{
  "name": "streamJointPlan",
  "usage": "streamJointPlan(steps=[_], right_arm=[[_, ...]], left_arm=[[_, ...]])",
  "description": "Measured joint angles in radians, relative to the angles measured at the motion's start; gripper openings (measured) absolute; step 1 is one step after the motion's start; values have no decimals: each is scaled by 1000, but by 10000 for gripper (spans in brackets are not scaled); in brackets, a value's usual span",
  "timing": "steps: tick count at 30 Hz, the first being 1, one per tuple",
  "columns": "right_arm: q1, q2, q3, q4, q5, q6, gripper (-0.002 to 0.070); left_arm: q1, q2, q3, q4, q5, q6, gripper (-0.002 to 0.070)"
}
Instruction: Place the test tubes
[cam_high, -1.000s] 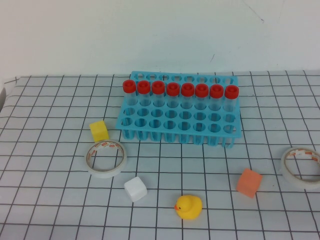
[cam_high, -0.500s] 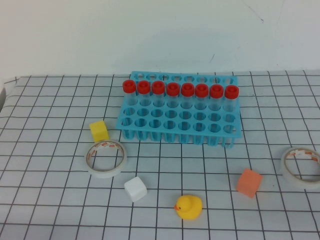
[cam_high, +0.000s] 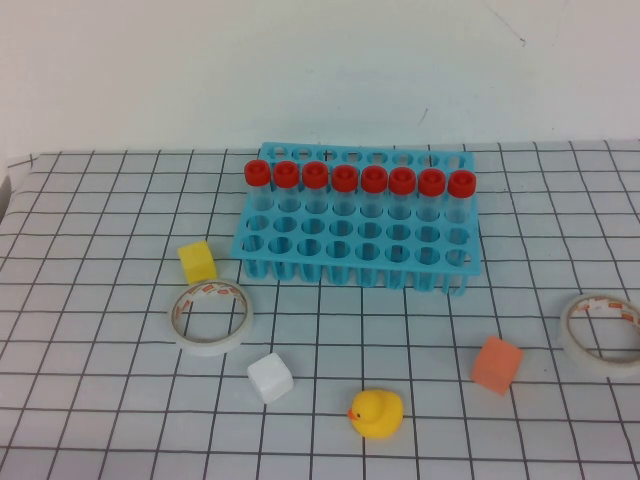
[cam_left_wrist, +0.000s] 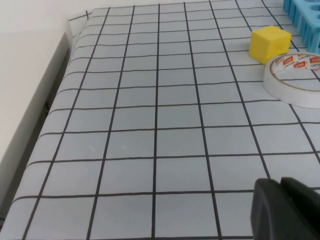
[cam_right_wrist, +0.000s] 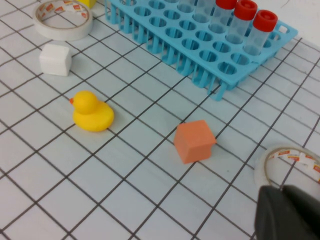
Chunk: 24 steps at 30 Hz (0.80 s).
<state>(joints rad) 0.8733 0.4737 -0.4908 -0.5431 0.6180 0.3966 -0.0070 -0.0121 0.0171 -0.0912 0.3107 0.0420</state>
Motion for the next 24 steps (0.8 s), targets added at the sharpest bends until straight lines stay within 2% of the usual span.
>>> streamJointPlan(steps=[6,12,17,24], right_arm=[[-134,-86,18,159,2,-160,-1],[-463,-256,120,362,-185,-317,-1],[-715,-399,231,426,-278,-344,-1],[-941,-486,389,433,-289,-355,-1]], left_arm=[[0,0,0,0,0,4,-1],[0,0,0,0,0,4,-1],[0,0,0,0,0,4,-1],[0,0,0,0,0,4,-1]])
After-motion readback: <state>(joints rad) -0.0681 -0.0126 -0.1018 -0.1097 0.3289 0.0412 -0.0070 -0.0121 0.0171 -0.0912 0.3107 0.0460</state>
